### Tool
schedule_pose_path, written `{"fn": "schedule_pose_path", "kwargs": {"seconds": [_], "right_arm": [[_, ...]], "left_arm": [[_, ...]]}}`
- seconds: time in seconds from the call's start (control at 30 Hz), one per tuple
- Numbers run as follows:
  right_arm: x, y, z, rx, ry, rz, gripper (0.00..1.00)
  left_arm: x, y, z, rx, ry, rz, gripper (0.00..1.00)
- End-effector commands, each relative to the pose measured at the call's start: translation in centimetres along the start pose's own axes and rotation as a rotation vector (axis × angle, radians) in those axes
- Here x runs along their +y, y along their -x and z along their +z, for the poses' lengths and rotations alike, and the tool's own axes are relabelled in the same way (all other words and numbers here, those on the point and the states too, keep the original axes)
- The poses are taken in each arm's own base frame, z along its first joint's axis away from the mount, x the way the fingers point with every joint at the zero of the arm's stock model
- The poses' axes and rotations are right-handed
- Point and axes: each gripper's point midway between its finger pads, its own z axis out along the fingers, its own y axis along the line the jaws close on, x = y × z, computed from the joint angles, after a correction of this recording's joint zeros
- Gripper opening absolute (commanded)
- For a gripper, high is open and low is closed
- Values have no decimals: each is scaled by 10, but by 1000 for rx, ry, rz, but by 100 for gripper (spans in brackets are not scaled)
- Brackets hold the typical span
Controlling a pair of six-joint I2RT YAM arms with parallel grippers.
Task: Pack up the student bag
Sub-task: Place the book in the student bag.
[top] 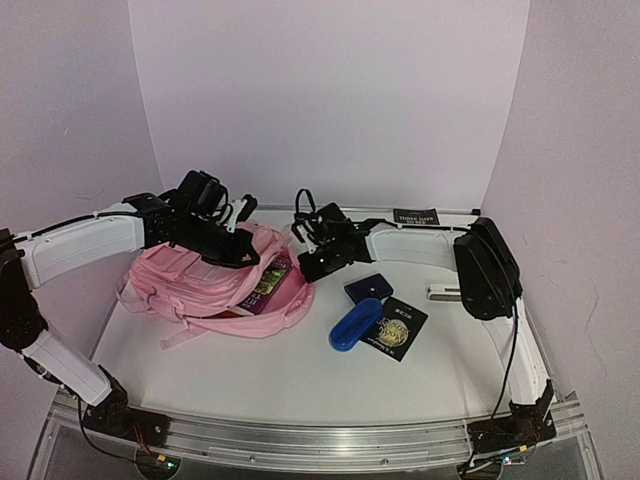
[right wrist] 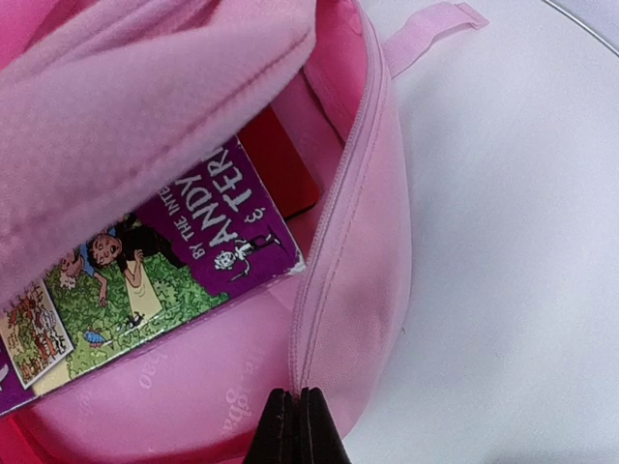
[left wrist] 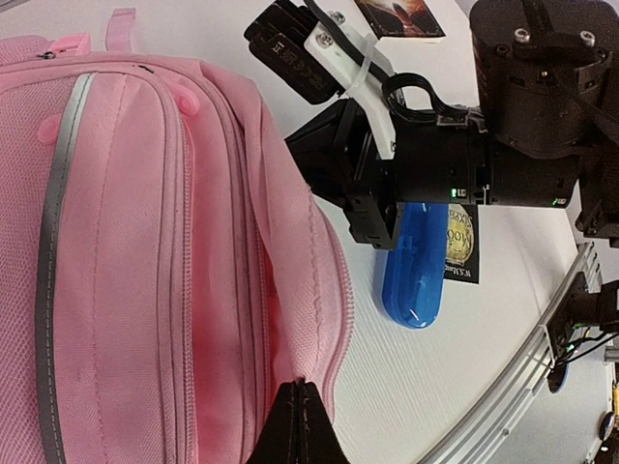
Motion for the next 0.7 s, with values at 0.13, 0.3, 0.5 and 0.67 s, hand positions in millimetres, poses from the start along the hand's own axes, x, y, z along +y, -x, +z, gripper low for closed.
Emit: {"fn": "schedule_pose_path", "kwargs": {"seconds": [0.13, 0.3, 0.5, 0.67], "right_arm": [[-60, 80, -61, -188, -28, 95, 0], [-72, 107, -77, -260, 5, 130, 0], [-91, 142, -69, -383, -43, 111, 0], [-122, 168, -79, -446, -60, 126, 23]], "left_arm": [[-4, 12, 21, -5, -45, 2, 0], [-14, 32, 40, -16, -98, 5, 0], [-27, 50, 64, 21, -163, 2, 15], [-12, 35, 45, 13, -88, -33, 61]]}}
